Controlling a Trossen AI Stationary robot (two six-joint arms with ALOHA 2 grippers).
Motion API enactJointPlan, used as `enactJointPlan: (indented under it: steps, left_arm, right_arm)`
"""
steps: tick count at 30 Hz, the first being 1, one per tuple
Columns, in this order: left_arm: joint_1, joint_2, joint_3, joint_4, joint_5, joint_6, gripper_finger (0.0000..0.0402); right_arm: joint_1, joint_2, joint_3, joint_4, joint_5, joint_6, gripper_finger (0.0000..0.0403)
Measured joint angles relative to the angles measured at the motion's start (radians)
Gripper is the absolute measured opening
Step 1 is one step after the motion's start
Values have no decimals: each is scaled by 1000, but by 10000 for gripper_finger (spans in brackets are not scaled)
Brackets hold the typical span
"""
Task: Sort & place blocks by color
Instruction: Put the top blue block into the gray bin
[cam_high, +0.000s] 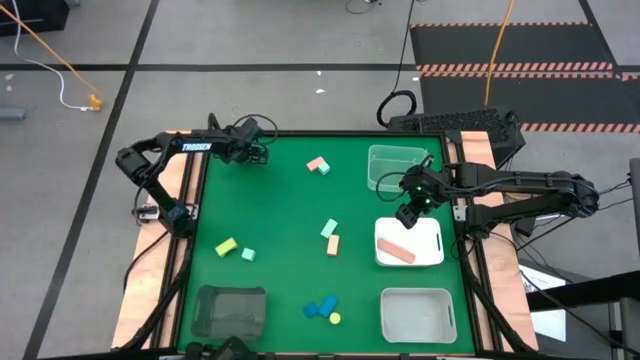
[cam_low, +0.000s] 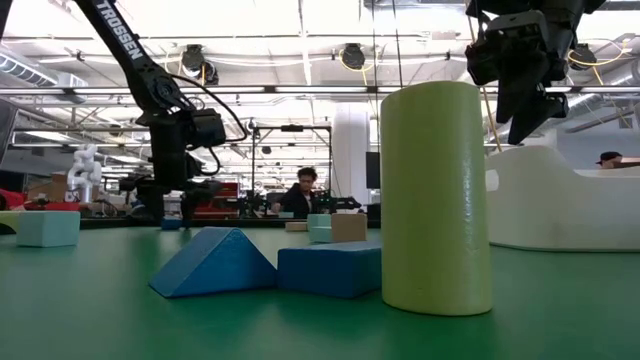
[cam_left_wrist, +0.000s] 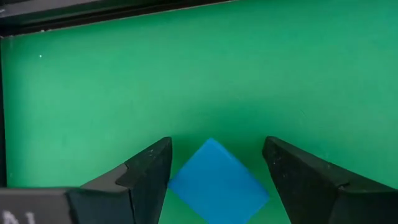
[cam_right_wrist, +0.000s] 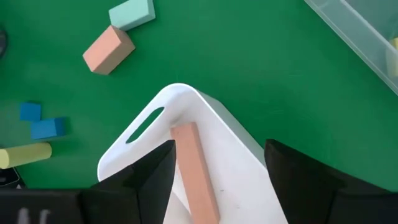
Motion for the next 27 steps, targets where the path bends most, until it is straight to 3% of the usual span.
enactJointPlan:
  steps: [8, 19, 23, 27]
  left_arm:
    - [-5, 2, 0, -19, 9, -26, 220]
    - [-66, -23, -5, -71, 39, -95, 79]
    - [-96, -81, -10, -126, 127, -55, 42]
    - [-118, -163, -8, -218, 250, 46, 40]
  right_arm:
    - [0, 0, 0, 0, 0, 1, 235]
    - [0, 0, 0, 0, 0, 1, 235]
    - [0, 0, 0, 0, 0, 1, 235]
    - [0, 0, 0, 0, -2, 1, 235]
